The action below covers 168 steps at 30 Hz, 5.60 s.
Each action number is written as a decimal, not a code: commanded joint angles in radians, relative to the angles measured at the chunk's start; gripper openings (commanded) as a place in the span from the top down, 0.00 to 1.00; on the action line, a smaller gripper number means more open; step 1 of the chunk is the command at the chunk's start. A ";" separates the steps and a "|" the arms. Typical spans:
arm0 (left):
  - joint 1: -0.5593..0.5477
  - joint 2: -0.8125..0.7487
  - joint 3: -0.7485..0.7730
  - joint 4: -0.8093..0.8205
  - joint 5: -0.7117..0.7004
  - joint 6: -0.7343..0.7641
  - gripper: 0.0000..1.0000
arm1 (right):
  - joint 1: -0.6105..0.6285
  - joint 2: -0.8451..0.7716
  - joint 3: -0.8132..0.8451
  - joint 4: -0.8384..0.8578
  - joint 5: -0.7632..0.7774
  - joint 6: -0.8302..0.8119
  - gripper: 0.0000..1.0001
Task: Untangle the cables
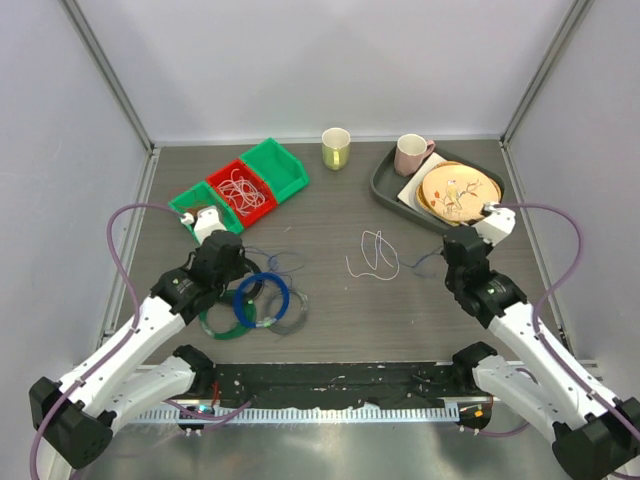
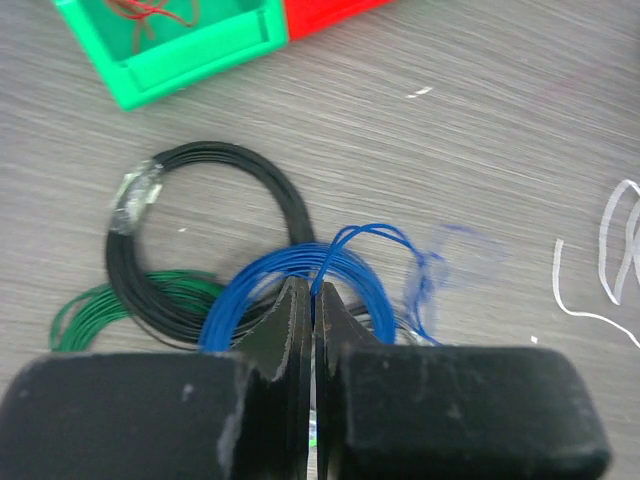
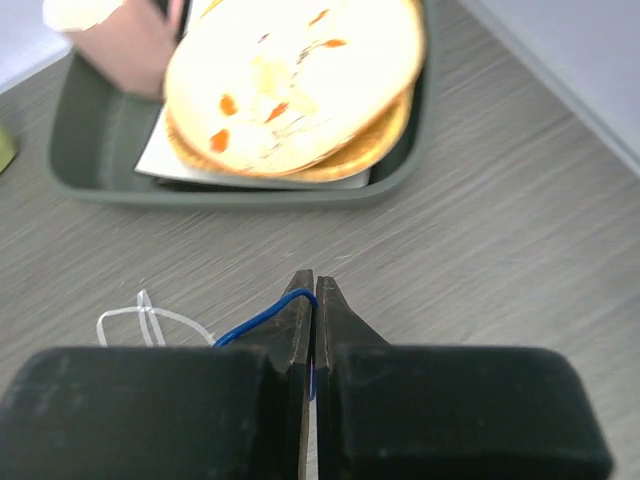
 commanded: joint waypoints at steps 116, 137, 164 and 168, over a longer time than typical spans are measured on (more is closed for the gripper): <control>-0.228 0.637 0.162 0.816 0.826 -0.376 0.21 | -0.086 -0.384 -0.345 0.409 -1.152 0.041 0.99; -0.228 0.620 0.150 0.855 0.822 -0.384 1.00 | -0.086 -0.374 -0.335 0.372 -1.113 0.039 0.89; 0.168 0.779 0.883 0.120 -0.083 0.139 1.00 | -0.088 -0.421 -0.313 0.222 -0.808 0.061 0.10; 0.181 0.938 1.045 0.087 -0.151 0.150 1.00 | -0.086 -0.452 -0.328 0.231 -0.776 0.055 0.10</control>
